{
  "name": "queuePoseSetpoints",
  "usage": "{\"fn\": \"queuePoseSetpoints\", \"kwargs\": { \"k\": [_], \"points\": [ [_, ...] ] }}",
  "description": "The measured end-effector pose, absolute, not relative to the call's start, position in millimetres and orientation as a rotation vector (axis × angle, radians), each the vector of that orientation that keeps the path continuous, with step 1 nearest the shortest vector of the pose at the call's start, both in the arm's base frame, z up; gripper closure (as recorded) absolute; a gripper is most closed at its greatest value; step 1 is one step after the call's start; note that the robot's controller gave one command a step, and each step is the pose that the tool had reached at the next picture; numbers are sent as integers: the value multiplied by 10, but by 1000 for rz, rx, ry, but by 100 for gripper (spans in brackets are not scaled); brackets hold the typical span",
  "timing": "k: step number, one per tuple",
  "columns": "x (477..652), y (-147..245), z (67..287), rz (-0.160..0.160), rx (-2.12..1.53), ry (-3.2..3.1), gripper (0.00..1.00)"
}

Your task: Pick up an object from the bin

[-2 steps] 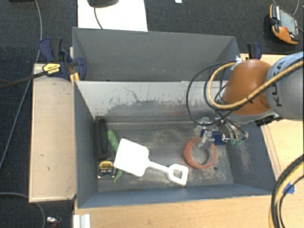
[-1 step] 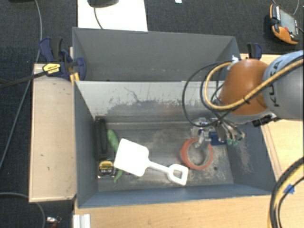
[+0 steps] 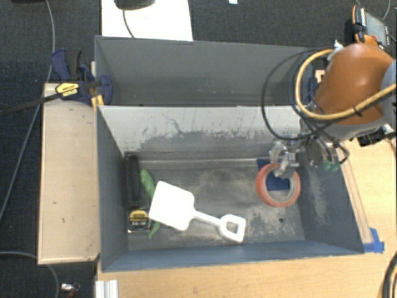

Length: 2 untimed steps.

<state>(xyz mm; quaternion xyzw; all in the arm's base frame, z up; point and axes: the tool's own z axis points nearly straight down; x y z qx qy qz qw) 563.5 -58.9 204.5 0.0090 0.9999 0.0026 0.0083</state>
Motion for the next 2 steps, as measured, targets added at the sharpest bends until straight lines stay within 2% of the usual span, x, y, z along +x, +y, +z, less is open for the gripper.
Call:
{"fn": "queuePoseSetpoints", "kwargs": {
  "k": [1, 2],
  "points": [
    [5650, -501, 1409, 11, 31, 3127, 100],
    [5663, -535, 1382, 6, -146, 3117, 100]
  ]
}}
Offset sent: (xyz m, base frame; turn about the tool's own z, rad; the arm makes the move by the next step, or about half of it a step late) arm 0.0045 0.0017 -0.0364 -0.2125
